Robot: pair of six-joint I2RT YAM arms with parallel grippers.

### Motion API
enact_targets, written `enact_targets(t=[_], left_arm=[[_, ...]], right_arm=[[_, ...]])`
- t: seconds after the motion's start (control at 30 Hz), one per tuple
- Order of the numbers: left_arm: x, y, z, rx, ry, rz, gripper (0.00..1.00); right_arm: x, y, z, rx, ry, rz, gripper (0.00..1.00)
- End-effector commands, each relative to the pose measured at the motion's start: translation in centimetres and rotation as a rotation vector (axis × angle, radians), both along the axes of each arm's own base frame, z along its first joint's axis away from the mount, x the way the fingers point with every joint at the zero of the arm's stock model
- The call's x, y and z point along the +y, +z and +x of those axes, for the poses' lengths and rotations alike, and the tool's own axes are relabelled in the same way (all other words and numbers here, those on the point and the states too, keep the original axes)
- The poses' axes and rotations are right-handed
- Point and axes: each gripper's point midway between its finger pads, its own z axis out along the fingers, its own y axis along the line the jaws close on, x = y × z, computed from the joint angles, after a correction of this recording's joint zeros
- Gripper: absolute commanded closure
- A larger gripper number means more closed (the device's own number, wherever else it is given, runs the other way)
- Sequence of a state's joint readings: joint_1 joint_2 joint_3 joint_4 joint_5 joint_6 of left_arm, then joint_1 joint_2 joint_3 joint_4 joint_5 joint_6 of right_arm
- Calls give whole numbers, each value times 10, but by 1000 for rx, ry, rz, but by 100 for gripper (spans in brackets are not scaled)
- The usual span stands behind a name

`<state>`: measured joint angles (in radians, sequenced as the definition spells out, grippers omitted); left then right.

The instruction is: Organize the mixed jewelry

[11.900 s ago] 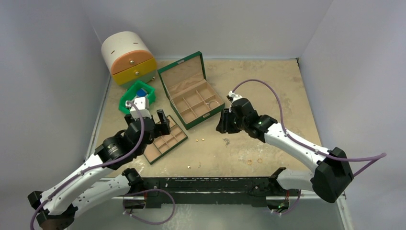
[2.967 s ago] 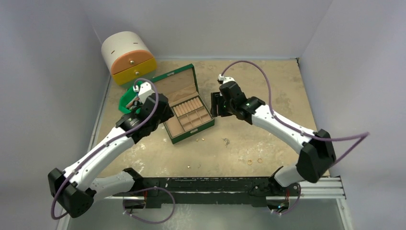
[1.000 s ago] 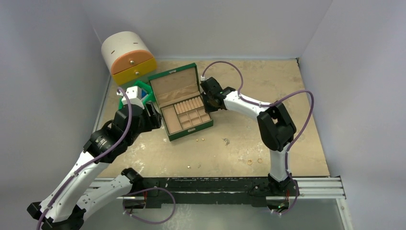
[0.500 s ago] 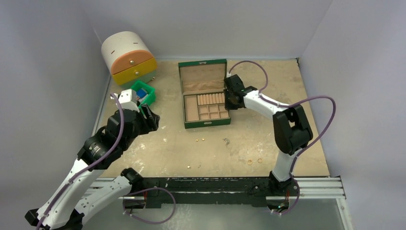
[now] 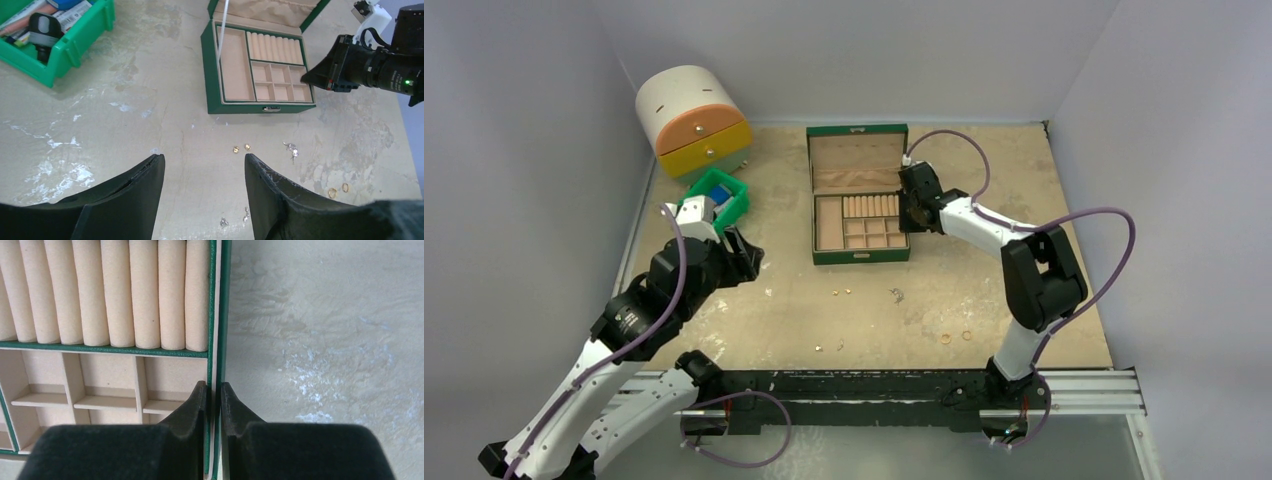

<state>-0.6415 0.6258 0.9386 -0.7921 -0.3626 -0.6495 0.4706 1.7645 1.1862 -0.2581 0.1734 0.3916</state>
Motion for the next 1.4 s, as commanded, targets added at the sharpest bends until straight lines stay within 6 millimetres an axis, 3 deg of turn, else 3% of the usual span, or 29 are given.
enact_targets(t=[0.0, 0.23, 0.6, 1.0, 1.23, 1.37], left_arm=[[-16, 10, 6, -52, -56, -54, 40], [-17, 0, 6, -46, -60, -59, 39], [-20, -2, 12, -56, -67, -42, 38], [-19, -8, 16, -68, -65, -16, 38], [-20, -10, 17, -64, -64, -18, 37], [-22, -13, 17, -54, -71, -13, 37]], right_arm=[[28, 21, 11, -103, 180, 56, 100], [49, 30, 9, -114, 269, 78, 100], [54, 31, 12, -67, 113, 152, 100], [57, 33, 16, -66, 86, 154, 100], [51, 54, 12, -90, 76, 151, 71], [45, 78, 6, -117, 67, 151, 63]])
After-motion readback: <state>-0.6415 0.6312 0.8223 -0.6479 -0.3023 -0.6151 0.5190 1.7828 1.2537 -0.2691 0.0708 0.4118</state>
